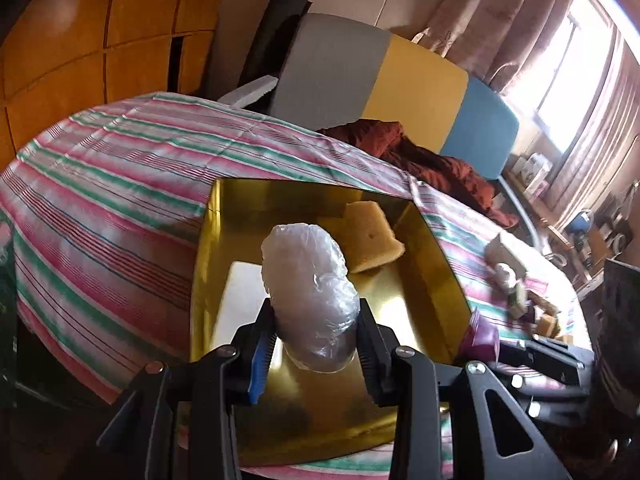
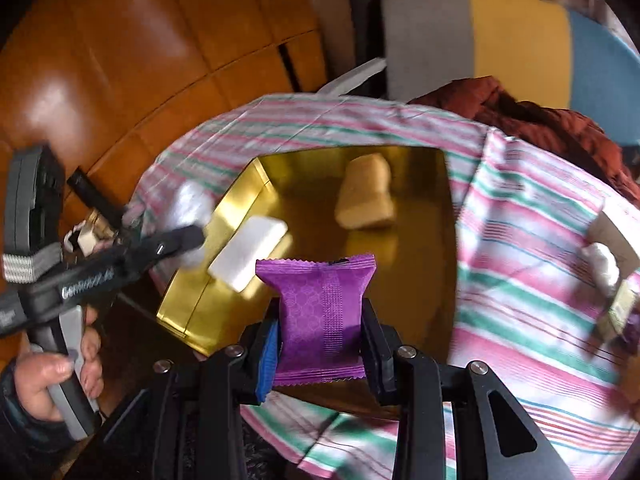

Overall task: Organize objects
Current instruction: 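Carry both items over the gold tray and release them inside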

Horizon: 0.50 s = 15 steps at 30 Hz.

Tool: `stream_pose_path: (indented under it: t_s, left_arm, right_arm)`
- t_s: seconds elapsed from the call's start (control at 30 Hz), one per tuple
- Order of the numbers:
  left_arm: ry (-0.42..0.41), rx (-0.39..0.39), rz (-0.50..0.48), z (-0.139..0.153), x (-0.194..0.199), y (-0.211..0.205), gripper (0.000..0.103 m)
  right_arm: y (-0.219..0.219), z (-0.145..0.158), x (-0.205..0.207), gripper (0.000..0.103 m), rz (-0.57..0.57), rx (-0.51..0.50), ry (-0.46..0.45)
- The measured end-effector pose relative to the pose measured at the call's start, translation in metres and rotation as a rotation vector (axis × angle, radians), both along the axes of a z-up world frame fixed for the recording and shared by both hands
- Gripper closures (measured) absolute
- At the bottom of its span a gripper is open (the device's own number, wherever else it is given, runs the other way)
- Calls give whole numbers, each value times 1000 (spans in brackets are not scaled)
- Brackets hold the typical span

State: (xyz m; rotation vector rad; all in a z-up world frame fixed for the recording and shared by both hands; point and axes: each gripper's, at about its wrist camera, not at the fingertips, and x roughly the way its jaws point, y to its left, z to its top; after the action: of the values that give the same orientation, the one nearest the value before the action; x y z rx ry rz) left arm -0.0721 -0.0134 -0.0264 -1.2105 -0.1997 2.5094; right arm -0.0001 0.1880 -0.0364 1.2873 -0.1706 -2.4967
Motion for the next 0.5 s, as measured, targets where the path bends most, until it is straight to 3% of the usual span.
stream_pose_path:
  t_s: [0.2,0.5]
  left_arm:
    - [15,-28,26,2,-13,2,66]
    - [19,-68,56,-2,-32,6,64]
  right_arm:
    - [-24,-11,-8,67,33,44,-14]
    - [-31,-19,-22,67,-9,69,-17]
